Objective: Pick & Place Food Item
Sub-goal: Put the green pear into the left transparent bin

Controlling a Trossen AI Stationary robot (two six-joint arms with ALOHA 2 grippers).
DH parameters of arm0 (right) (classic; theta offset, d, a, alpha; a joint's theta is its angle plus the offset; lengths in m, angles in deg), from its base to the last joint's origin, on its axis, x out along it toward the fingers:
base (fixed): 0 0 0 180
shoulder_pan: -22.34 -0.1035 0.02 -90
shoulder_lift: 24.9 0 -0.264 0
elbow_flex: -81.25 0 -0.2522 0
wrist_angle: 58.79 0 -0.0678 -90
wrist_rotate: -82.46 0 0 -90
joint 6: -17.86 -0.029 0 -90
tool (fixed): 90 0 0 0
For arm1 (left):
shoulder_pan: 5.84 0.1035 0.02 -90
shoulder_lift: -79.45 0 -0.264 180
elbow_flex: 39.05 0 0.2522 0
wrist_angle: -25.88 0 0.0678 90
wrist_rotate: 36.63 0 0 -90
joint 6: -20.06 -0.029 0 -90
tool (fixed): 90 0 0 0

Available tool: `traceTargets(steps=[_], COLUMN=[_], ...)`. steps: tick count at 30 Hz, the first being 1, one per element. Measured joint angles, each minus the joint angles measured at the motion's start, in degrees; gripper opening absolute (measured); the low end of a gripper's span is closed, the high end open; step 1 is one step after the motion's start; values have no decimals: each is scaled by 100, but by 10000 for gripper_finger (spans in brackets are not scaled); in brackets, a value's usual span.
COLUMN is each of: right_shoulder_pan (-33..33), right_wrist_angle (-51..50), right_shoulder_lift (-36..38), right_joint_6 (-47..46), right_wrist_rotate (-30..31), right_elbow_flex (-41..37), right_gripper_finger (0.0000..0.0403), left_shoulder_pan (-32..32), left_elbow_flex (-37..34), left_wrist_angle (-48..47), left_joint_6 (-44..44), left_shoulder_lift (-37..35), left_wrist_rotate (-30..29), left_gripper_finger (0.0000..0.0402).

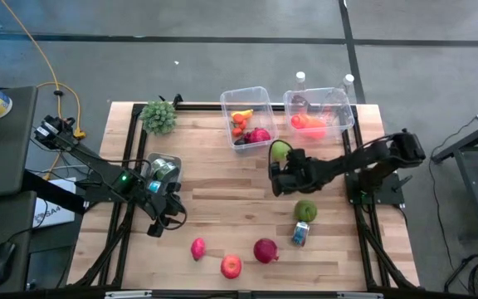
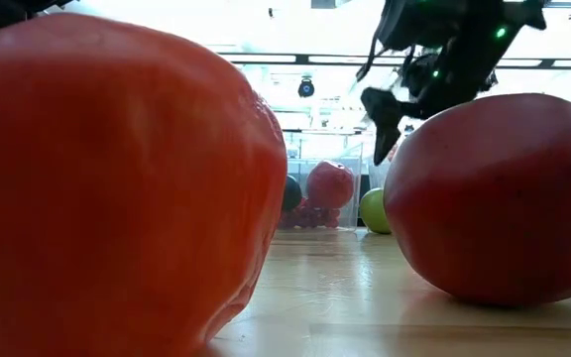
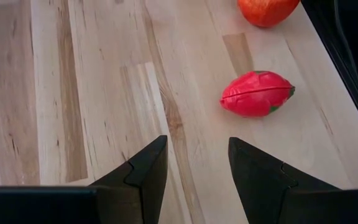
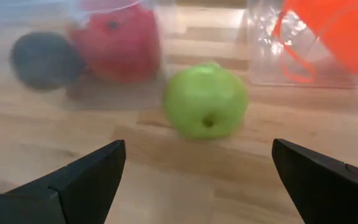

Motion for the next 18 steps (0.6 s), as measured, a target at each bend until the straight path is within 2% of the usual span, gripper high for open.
traceTargets(steps=[5, 10, 18], right_shoulder_pan=[304, 546, 815], right_wrist_angle=[671, 1649, 1889], right_shoulder_lift=[0, 0, 0], right_joint_6=[940, 1475, 1863], right_wrist_rotate=[-90, -79, -85], right_elbow_flex=[-267, -563, -763], right_gripper_finger=[394, 394, 394], left_shoulder_pan=[0, 0, 0], left_elbow_flex=[-2, -2, -2], left_wrist_angle=[58, 255, 369], left_joint_6=[-81, -84, -85], left_shoulder_lift=[0, 0, -1], left_wrist_rotate=[-115, -248, -255], left_gripper_finger=[163, 163, 163])
